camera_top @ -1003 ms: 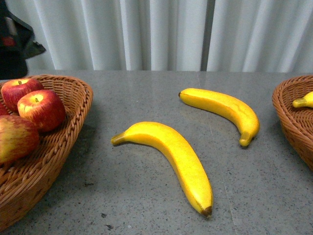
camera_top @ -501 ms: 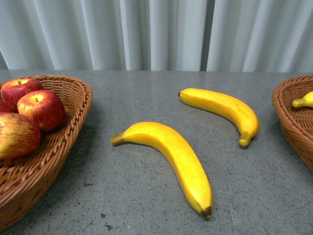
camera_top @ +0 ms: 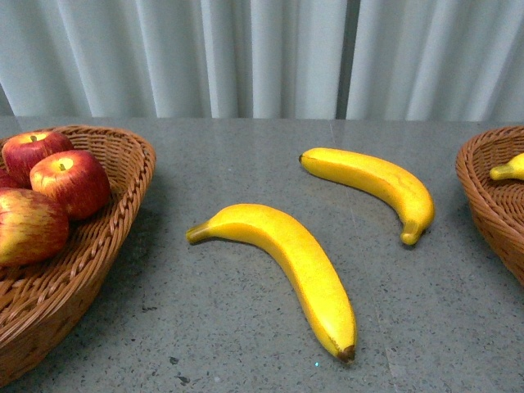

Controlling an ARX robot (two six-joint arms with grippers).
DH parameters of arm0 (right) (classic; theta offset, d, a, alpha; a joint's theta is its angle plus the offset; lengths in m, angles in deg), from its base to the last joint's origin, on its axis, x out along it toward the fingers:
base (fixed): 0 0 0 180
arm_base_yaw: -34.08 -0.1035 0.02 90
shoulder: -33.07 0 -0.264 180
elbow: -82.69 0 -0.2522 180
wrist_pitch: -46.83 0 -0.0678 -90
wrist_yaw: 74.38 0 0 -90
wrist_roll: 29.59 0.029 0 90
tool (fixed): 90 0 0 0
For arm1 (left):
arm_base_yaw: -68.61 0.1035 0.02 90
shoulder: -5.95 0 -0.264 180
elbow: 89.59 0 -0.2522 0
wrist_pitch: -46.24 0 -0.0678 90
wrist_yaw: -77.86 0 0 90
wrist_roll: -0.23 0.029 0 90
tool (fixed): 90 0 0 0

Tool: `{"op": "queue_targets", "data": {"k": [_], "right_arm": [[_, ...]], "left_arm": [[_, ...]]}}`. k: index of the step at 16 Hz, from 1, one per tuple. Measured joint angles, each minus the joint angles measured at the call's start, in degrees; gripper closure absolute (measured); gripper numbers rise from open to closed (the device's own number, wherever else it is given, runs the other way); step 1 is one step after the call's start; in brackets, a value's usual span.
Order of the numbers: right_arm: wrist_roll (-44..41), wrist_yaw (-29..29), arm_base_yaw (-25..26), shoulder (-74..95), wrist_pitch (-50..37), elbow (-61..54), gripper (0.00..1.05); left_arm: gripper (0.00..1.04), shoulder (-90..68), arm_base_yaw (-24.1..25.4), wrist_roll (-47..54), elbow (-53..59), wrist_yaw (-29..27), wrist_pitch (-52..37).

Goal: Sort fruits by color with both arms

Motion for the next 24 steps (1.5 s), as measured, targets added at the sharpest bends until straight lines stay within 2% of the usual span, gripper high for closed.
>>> {"op": "queue_targets", "data": {"k": [10,11,16,17,24], "right_arm": [[0.00,0.00,0.00,0.00,0.00,0.00,0.06],[-0.02,-0.02,0.00,0.00,0.00,0.00,0.06],[0.00,0.00,0.00,0.00,-0.02,0.00,0.06],[0.00,0.00,0.00,0.00,-0.02,0.00,0.06],[0.00,0.00,0.00,0.00,-0.02,0.00,0.06]], "left_arm": [[1.03,10.58,0.00,0.00,2.69,0.00,7.45],[1.03,16.70,0.00,0.04,2.67,0.07,16.52],[1.03,19.15,0.04,0.11,2.67,-0.02,16.48],[0.95,19.15,0.04,0.11,2.67,0.00,16.41],[0.10,19.15,0.04,0.11,2.67,-0.02,16.41]]}}
